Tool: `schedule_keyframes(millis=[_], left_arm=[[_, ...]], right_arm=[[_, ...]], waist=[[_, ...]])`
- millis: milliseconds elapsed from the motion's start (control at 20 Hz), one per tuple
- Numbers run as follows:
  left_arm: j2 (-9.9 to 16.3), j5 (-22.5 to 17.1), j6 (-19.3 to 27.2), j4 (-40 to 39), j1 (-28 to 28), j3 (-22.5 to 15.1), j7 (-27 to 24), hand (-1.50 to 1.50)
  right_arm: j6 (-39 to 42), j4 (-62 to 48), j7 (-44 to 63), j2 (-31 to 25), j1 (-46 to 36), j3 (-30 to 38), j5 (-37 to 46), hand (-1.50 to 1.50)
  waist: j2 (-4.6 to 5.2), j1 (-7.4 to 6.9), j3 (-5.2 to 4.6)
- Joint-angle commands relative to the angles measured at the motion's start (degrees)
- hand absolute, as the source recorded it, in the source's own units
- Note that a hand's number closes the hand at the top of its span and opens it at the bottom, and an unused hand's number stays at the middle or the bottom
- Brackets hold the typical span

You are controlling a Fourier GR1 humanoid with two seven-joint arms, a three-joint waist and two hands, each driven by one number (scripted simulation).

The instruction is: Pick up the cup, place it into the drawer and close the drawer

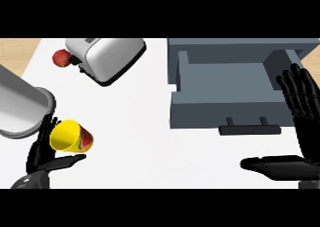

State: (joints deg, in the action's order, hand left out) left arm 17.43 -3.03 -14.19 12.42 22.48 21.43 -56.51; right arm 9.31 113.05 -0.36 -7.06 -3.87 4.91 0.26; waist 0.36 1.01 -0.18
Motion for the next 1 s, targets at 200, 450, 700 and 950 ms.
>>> schedule_keyframes(millis=[200,450,700,950], left_arm=[[1.1,-0.64,-11.37,-0.11,-0.27,-0.15,-5.63,-1.5],[-2.17,-1.72,-11.95,1.06,3.19,-0.15,-3.33,-1.5],[-3.15,-2.02,-17.53,2.35,3.6,-1.3,-1.78,1.5],[-5.47,-3.43,-21.04,4.46,1.96,-1.48,-3.18,1.5]], right_arm=[[-0.36,-4.23,-1.48,-0.24,-2.0,1.78,-0.14,-1.5],[0.21,-0.39,-0.17,0.56,-0.16,-0.55,-0.05,-1.5],[1.36,-2.41,-0.11,-1.58,-1.5,3.11,-2.65,-1.5],[0.95,-3.11,-0.19,-0.24,-0.73,0.82,-0.95,-1.5]], waist=[[0.25,-0.07,-0.06],[0.1,0.2,-0.04],[0.06,0.2,-0.01],[-0.02,-0.23,-0.01]])
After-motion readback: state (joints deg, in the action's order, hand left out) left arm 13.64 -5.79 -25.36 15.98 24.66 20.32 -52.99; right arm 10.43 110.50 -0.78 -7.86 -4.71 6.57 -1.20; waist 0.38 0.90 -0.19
